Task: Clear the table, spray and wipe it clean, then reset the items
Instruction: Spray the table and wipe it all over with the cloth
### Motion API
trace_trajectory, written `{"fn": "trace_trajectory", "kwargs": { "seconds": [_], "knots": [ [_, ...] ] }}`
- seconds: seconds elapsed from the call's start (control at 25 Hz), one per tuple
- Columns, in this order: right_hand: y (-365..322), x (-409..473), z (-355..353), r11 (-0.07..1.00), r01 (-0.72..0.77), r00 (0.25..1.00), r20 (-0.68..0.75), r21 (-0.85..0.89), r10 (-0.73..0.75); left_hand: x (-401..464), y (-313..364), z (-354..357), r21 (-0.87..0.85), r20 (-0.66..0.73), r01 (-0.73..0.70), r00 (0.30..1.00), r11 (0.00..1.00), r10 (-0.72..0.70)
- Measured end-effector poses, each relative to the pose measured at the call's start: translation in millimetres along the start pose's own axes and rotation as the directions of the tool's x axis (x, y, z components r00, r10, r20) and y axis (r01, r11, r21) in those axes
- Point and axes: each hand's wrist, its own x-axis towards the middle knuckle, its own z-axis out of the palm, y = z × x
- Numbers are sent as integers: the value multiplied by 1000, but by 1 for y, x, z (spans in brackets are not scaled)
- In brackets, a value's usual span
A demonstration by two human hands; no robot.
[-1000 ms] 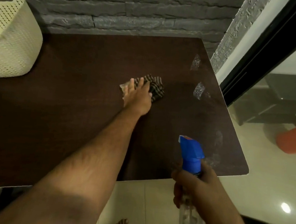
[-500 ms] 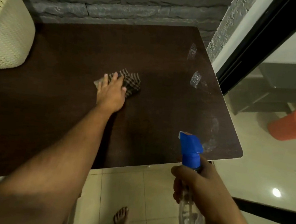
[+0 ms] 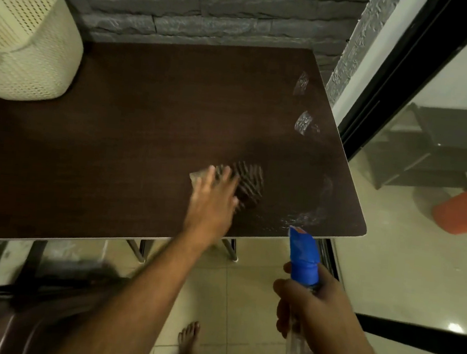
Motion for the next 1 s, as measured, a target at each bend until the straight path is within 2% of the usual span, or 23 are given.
{"fn": "trace_trajectory", "kwargs": {
  "seconds": [0.08,0.12,0.24,0.32,0.4,0.48,0.56,0.64,0.72,0.8,0.88,1.0],
  "knots": [
    [1,-5,-9,999,27,1000,0,-19,-27,-49,21,7,-11,32,-138,990,990,138],
    [3,-6,-13,999,33,999,4,-28,-32,-59,18,6,-58,32,-134,990,989,136],
    [9,-11,-21,998,42,999,23,-51,-40,-14,-5,1,-94,-24,30,999,995,-32],
    [14,-15,-23,996,59,998,35,-71,-57,42,-7,-9,-64,18,147,989,987,-146],
    [17,-17,-22,996,66,997,44,-59,-63,69,8,-11,-31,52,188,981,982,-186],
    [16,-20,-21,997,68,997,50,-32,-66,53,31,-4,-19,66,101,993,995,-100],
    [16,-19,-21,998,69,996,49,-6,-69,2,50,6,27,47,-70,997,997,68],
    [17,-16,-21,998,61,997,49,5,-61,-53,51,15,-27,18,-157,987,987,157],
    [19,-13,-24,999,46,998,51,5,-47,-78,39,16,-90,40,-95,994,991,99],
    [22,-10,-29,999,41,998,47,-20,-41,-61,25,10,-79,35,-21,999,997,24],
    [23,-8,-32,999,27,999,35,-31,-26,-9,16,5,-76,-3,26,1000,997,-26],
    [21,-4,-31,1000,11,1000,15,-18,-11,79,10,0,-17,27,108,994,994,-108]
  ]
}}
